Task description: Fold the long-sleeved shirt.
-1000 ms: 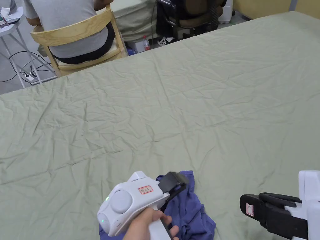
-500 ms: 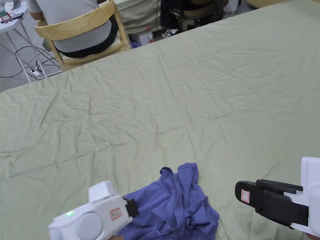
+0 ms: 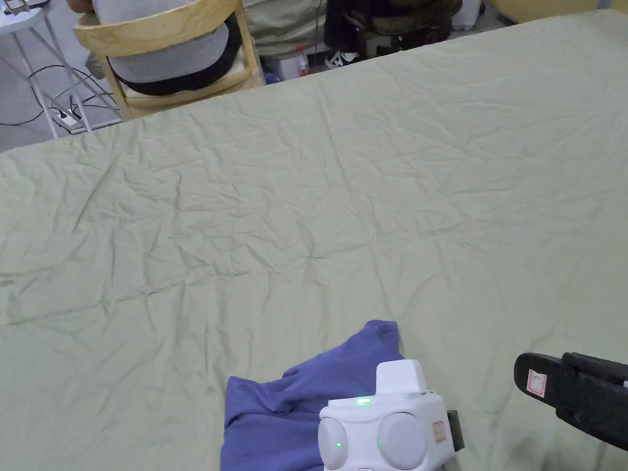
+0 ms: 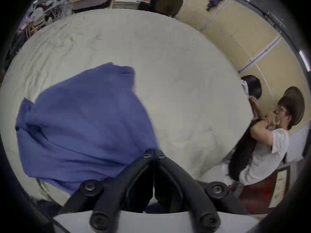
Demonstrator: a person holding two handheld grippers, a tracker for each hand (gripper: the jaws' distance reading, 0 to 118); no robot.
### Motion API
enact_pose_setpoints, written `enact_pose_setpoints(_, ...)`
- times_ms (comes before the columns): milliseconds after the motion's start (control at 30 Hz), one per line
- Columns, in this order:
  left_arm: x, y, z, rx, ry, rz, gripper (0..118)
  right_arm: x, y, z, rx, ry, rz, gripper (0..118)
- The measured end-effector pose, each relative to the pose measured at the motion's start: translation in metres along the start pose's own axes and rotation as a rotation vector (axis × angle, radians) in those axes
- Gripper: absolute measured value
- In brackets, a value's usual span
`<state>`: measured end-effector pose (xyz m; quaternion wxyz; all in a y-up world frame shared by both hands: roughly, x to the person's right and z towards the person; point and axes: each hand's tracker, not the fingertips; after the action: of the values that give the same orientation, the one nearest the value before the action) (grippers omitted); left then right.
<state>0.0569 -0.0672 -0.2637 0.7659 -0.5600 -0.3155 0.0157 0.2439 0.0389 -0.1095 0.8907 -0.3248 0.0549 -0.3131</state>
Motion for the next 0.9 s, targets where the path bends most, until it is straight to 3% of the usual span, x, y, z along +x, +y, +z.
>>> enact_pose_setpoints(133, -0.013, 0.0, 0.035, 0.022, -0.102, 0.052, 0, -0.003, 0.007, -0.006, 0.012, -0.005, 0.0, 1)
enact_pose_setpoints(267, -0.078, 0.005, 0.105, 0.145, -0.126, 0.193, 0, -0.014, 0.017, -0.032, -0.02, 0.012, 0.038, 1)
enact_pose_setpoints(433, -0.174, 0.004, 0.175, 0.268, 0.156, 0.289, 0, -0.046, 0.026, -0.098, -0.155, 0.044, 0.162, 1)
enact_pose_setpoints(500, -0.204, 0.001, 0.19, 0.277, 0.199, 0.357, 0, -0.05, 0.028, -0.129, -0.213, 0.049, 0.204, 1)
enact_pose_setpoints(667, -0.239, -0.012, 0.204, 0.281, 0.195, 0.454, 0, -0.036, 0.023, -0.204, -0.483, -0.143, 0.321, 1)
enact_pose_setpoints(767, -0.242, -0.016, 0.193, 0.246, 0.182, 0.462, 0, -0.015, 0.005, -0.241, -0.597, -0.236, 0.307, 1)
enact_pose_setpoints(833, -0.242, -0.018, 0.182, 0.2, 0.152, 0.464, 0, 0.002, -0.006, -0.258, -0.669, -0.24, 0.291, 1)
enact_pose_setpoints(900, -0.241, -0.017, 0.173, 0.17, 0.122, 0.452, 0, 0.011, -0.003, -0.261, -0.627, -0.202, 0.216, 2)
